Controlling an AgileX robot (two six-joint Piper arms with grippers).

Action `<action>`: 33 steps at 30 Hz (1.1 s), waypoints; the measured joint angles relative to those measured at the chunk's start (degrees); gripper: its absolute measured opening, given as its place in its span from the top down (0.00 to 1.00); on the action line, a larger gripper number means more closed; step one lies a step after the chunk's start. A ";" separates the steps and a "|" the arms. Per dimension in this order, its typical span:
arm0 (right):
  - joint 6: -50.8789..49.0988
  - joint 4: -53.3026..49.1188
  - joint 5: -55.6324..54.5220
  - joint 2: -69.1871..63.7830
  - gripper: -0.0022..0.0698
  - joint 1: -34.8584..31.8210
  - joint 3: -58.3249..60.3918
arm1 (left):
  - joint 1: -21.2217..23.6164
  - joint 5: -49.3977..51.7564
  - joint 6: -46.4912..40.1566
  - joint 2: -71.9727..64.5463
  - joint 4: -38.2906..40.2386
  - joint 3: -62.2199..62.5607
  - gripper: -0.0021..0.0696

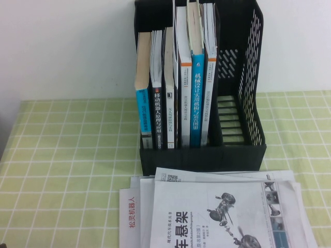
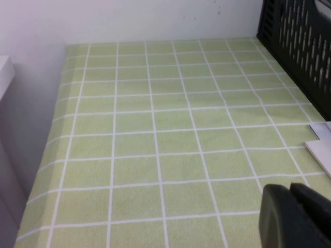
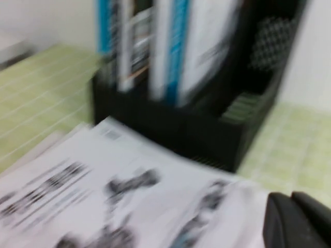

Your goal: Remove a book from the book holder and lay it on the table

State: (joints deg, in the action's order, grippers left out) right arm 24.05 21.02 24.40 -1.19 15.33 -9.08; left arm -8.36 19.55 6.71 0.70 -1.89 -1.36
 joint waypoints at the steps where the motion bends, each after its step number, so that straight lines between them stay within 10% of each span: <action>1: -0.25 -1.10 -2.52 1.08 0.97 -2.01 0.95 | 0.00 0.00 0.00 0.00 0.00 0.00 0.97; 9: -15.59 -16.87 -18.67 1.76 0.97 -10.74 7.95 | 0.00 0.11 0.00 0.00 0.02 0.10 0.97; 14: -27.31 -21.02 -8.97 1.76 0.97 -12.57 10.60 | 0.00 0.11 0.00 0.00 0.02 0.10 0.97; 33: -29.44 -25.48 -3.59 1.76 0.97 -12.89 10.67 | 0.00 0.11 -0.08 0.00 0.12 0.10 0.97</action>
State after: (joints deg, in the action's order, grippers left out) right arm -5.38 -4.47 20.81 0.57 2.45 1.59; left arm -8.36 19.66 6.63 0.70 -1.77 -1.26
